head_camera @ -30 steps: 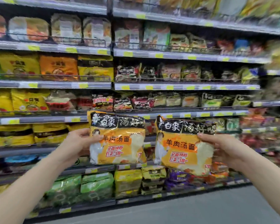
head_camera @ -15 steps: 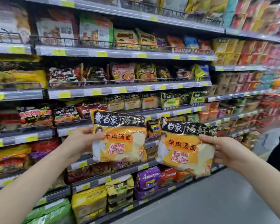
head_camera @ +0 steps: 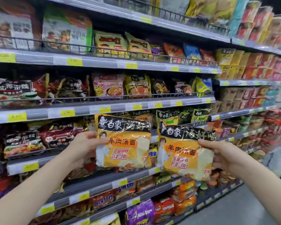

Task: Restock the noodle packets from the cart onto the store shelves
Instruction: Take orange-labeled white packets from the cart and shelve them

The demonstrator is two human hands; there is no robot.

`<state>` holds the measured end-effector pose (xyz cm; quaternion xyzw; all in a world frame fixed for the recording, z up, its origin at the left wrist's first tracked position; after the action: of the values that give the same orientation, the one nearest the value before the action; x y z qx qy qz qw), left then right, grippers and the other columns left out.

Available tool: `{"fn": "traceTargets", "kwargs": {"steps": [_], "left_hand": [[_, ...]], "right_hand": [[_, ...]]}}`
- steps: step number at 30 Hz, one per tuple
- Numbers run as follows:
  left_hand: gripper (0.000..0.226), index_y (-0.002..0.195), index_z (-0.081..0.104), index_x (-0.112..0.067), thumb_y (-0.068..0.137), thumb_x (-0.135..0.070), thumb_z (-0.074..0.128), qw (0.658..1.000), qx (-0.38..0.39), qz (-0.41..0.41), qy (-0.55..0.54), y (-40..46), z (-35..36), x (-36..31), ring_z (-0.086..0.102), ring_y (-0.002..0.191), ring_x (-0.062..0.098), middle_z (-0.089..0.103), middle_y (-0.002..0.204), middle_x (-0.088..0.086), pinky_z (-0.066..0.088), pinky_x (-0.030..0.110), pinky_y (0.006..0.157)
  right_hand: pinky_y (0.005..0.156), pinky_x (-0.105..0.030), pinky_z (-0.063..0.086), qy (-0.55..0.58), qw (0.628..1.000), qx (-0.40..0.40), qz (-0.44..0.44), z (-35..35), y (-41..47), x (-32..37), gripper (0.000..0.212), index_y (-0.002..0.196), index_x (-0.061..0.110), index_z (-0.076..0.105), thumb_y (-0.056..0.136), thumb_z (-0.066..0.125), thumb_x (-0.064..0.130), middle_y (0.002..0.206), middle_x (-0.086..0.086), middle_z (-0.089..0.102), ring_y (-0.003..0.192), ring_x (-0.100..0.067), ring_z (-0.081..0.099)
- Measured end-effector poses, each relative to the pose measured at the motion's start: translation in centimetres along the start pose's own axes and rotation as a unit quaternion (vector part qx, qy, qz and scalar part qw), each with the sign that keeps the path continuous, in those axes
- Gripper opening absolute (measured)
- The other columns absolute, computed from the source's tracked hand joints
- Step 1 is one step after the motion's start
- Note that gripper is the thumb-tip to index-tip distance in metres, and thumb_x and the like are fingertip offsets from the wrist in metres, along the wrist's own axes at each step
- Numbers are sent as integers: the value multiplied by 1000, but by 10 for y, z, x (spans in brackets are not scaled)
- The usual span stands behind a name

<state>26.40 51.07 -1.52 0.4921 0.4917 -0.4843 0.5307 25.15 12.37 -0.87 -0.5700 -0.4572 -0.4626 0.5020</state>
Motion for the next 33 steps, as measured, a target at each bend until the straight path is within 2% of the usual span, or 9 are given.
{"fn": "traceTargets", "kwargs": {"steps": [7,9,13,16,19,22,26,29,33], "left_hand": [[91,135,38,5,57,-19,77,1000,-9,12,15,74,11,6,70,70,21,69,100,18,56,28,54],[87,134,40,4,59,-18,78,1000,-17,12,20,93,14,10,70,69,20,69,101,16,55,28,52],[62,117,46,0,65,-14,76,999,-38,5,24,132,19,21,69,72,21,75,83,9,57,32,60],[77,126,47,5,58,-16,77,998,-57,4,17,161,24,34,70,75,23,72,95,18,57,29,56],[67,122,49,1,64,-12,80,997,-74,7,4,186,29,47,71,72,20,74,87,12,56,29,56],[97,117,55,2,34,-33,92,996,-82,9,22,205,37,62,71,69,19,73,83,11,53,28,55],[99,99,62,5,18,-42,93,995,-93,8,20,221,46,75,68,64,22,72,82,17,54,27,52],[110,110,52,11,25,-45,92,993,-110,25,34,228,46,81,62,75,28,61,91,18,52,36,63],[78,109,53,13,52,-28,86,992,-120,40,29,231,51,97,66,64,22,71,75,10,52,30,56]], "right_hand": [[64,-34,52,29,1000,-3,0,-5,81,1,20,88,2,66,81,70,20,65,-8,73,60,-23,69],[58,-31,53,36,999,3,3,-6,107,0,18,87,4,66,81,70,20,62,-6,72,51,-18,69],[62,-33,56,22,999,26,11,-4,166,-1,26,91,3,67,77,73,24,71,-9,75,60,-23,70],[63,-33,55,6,998,53,15,0,211,1,22,87,4,66,78,73,23,67,-8,74,59,-22,69],[59,-30,57,-12,995,92,23,5,253,1,26,86,4,67,71,75,24,65,-7,73,53,-19,69],[73,-39,57,-33,992,114,33,5,295,-2,37,87,4,69,59,77,27,67,-7,73,55,-22,69],[54,-29,53,-31,991,125,37,8,337,-7,22,87,2,67,76,73,20,59,-6,70,48,-20,67],[57,-31,50,-27,991,129,31,11,358,-15,23,88,3,65,77,72,21,58,-6,70,47,-19,66],[54,-31,49,-19,991,133,17,14,375,-39,26,90,1,65,76,72,22,60,-8,69,47,-21,66]]}}
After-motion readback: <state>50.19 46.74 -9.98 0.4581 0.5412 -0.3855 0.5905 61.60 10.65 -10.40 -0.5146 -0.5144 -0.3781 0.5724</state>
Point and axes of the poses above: each hand's wrist, its own y-axis towards the middle knuckle, its own z-axis out of the palm, x = y × z, the point moved 5 cm from there along y, towards the middle knuckle
